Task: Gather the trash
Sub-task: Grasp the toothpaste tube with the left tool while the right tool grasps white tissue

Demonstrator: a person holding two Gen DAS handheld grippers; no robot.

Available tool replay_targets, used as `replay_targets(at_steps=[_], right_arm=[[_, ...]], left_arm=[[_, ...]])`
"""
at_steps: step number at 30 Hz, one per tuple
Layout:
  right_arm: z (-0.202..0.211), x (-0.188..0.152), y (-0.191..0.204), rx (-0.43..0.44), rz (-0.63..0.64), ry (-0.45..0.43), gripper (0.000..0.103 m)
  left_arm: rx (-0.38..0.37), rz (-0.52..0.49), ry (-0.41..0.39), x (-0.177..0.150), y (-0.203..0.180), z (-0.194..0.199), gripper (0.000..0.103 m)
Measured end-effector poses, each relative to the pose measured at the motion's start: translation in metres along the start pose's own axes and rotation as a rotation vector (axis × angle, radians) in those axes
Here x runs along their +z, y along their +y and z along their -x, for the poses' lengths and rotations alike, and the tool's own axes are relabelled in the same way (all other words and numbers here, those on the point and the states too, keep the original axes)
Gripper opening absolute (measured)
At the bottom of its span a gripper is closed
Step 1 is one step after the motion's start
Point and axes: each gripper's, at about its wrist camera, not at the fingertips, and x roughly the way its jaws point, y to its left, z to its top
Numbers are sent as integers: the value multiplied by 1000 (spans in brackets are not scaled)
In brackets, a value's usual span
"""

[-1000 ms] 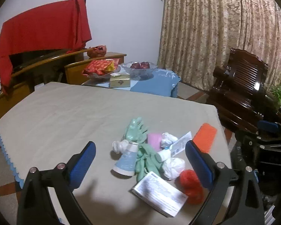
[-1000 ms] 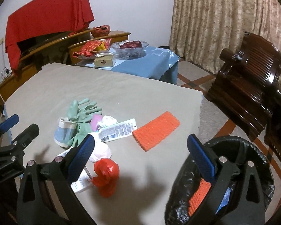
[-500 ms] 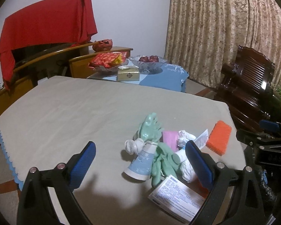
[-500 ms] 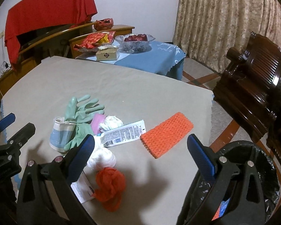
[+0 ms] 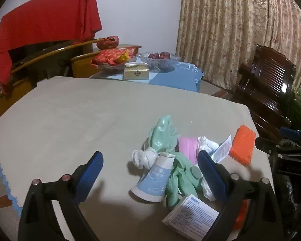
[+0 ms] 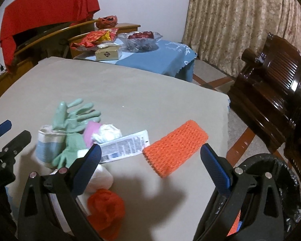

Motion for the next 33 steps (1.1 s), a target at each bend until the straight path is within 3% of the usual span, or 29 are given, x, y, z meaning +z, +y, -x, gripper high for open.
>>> replay_targets(at_steps=[11, 16, 18, 24, 33], right_arm=[[-26, -12, -9, -4, 7, 21, 96], [-30, -14, -3, 11, 22, 25, 96], [-30, -15, -1, 20, 26, 23, 96], [-29, -13, 6, 66, 26, -4, 96], [-35, 1, 35, 111, 49, -8, 96]], left_arm=[[-24, -8, 72, -12, -1, -38, 90], [-60, 16, 134, -21, 5, -55, 67], [-84, 21, 159, -25, 7, -60, 45], [-102, 31, 140, -29, 12, -53, 31], [-119, 56, 81, -15, 16, -31, 27]])
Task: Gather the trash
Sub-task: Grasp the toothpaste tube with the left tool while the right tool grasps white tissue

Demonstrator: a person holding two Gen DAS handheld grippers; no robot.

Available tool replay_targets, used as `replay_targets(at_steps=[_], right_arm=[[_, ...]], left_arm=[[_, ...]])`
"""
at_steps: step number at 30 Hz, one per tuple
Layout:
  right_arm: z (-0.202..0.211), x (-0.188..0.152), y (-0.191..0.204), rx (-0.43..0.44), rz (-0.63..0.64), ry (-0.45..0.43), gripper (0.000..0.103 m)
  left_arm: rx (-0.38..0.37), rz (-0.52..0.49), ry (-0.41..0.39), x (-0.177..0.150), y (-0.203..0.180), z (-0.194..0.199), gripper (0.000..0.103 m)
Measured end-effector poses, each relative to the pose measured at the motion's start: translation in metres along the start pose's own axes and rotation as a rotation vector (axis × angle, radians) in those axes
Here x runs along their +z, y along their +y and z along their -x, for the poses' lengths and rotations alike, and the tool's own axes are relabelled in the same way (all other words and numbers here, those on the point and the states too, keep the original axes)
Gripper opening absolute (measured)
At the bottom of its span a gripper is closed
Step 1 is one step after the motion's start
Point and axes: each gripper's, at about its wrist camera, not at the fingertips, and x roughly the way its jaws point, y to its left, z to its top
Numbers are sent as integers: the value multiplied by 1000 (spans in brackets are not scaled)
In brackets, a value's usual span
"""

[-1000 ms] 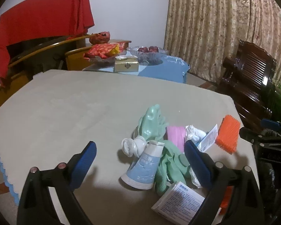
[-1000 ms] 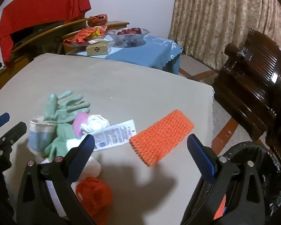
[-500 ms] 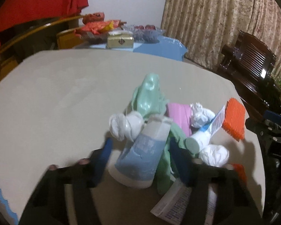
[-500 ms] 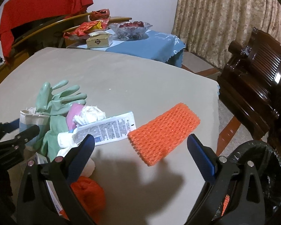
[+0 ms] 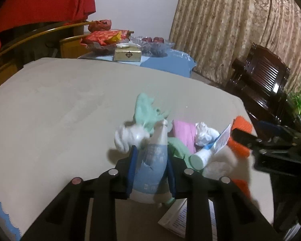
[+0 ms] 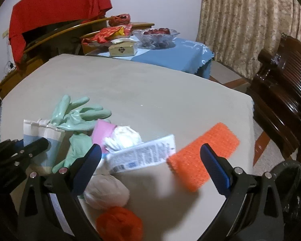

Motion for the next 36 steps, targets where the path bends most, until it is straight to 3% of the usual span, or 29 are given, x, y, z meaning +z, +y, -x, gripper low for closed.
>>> replay_targets(at_steps=[11, 18, 23, 28, 31, 36], right_arm=[[31, -37, -3, 30, -17, -8, 96], [26, -45, 20, 60, 31, 13, 93], [6, -41, 35, 85, 94, 70, 77], [-6, -41, 38, 189, 110, 150, 33], [2, -39, 37, 205, 116, 137, 27], [28, -28, 26, 208, 85, 63, 27]], left_arm=[[-14, -3, -9, -15, -9, 39, 27], [10, -7, -10, -26, -6, 45, 27], [31, 10, -11, -30, 5, 46, 27], [39, 20, -18, -31, 11, 49, 27], [36, 19, -21, -31, 10, 51, 27], [23, 4, -48, -25, 0, 60, 27]])
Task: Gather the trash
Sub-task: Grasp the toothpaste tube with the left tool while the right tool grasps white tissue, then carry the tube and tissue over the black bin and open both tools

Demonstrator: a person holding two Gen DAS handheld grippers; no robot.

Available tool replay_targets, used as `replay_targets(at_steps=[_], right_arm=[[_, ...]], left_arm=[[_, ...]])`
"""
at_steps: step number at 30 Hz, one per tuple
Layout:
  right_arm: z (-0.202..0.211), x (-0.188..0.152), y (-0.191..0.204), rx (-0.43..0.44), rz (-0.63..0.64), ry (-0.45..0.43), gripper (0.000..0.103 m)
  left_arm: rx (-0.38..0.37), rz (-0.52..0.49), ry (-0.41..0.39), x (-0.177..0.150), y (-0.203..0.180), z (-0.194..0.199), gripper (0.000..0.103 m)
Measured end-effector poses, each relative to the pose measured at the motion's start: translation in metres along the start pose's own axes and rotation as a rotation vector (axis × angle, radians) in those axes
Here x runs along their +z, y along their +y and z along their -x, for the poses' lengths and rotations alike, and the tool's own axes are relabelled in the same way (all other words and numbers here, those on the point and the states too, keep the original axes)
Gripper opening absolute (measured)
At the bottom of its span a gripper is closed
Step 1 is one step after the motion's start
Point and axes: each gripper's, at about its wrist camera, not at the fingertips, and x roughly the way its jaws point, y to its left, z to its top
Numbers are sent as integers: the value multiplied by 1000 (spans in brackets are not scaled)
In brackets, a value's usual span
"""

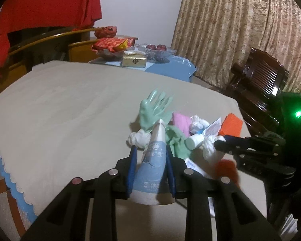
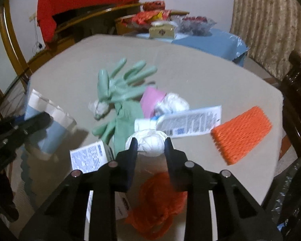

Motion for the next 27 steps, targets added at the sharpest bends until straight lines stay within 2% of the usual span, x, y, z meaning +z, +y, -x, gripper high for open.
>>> replay_targets(at_steps=[5, 12, 27], right_arm=[[36, 10, -10, -6, -24, -94, 27], [82, 14, -28, -36, -45, -174, 27], [156, -11, -78, -164, -119, -247, 27]], left_arm=[[-13, -18, -30, 12, -14, 11, 27], [-51, -52, -72, 28, -42, 25, 27], [-158, -124, -106, 45, -116, 38, 27]])
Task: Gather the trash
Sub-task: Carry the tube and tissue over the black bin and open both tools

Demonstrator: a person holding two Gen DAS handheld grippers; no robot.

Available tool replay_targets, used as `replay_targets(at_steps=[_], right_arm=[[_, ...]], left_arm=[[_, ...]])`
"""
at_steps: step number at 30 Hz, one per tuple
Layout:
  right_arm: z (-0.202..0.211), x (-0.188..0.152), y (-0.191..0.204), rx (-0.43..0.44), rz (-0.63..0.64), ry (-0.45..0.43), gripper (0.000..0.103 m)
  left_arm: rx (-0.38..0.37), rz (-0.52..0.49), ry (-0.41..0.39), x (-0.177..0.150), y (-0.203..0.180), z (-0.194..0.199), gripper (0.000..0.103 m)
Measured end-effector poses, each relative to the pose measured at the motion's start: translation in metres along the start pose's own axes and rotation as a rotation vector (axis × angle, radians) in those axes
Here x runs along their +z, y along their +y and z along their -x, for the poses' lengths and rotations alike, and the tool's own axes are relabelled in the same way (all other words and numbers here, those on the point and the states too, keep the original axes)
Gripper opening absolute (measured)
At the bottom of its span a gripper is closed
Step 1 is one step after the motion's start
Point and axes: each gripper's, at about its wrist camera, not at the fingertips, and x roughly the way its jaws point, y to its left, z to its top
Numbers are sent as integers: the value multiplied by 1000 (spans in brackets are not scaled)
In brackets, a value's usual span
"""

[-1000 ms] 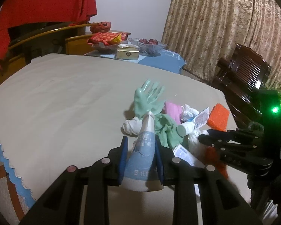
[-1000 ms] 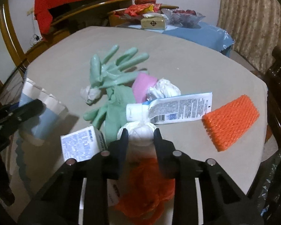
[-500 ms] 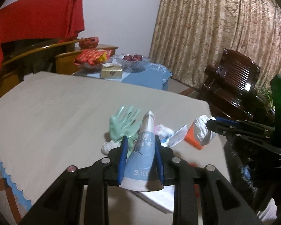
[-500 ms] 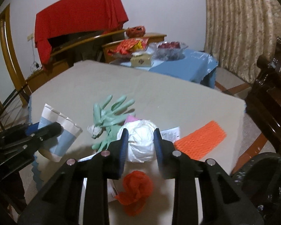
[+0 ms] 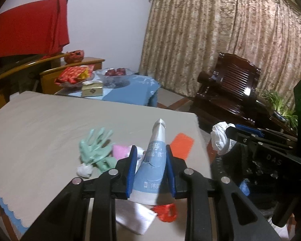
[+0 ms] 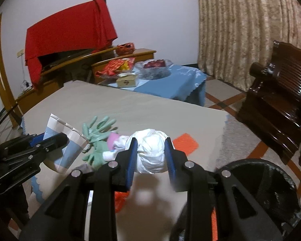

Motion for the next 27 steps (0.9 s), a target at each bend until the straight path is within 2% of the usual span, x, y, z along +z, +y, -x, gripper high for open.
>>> replay_targets(at_steps=[14, 27], right_arm=[[44, -26, -65, -148, -84, -20, 27], [76, -62, -127, -306, -173, -8, 27]], left_arm=[[-125, -67, 15, 1, -74, -22, 27], [-277, -179, 50, -12, -162, -55, 27]])
